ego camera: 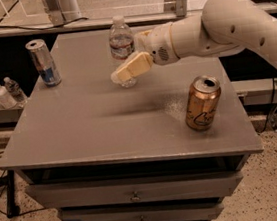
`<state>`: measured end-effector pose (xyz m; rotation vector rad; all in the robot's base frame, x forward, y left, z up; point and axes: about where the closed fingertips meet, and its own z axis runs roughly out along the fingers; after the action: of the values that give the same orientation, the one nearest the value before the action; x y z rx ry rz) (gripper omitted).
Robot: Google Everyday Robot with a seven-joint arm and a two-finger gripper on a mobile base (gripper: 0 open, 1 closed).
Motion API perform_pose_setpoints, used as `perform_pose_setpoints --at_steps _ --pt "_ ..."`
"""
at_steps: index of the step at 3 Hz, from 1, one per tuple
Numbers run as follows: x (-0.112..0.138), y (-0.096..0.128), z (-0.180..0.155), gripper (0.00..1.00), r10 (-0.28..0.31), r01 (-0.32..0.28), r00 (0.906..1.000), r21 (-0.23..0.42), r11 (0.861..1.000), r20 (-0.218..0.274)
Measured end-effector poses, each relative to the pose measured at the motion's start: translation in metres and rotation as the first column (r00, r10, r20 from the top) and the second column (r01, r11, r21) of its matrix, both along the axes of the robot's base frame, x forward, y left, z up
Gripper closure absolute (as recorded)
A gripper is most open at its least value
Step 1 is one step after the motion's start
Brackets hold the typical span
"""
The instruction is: Pick water bottle
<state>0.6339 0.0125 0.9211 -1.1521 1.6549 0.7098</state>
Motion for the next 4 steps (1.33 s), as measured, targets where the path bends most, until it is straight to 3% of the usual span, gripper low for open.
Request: perform_pose_setpoints --at_steps 1,2,4 --pt "0.01 0.014 -0.002 0.0 0.017 -0.017 0.9998 0.025 1.0 0.004" --pt "0.016 0.029 -0.003 0.16 0.037 -0.037 0.9992 0.042 0.998 0.015" --pt "0.022 0.031 -0.002 0.64 0.04 -0.041 0.9986 0.042 0.998 0.033"
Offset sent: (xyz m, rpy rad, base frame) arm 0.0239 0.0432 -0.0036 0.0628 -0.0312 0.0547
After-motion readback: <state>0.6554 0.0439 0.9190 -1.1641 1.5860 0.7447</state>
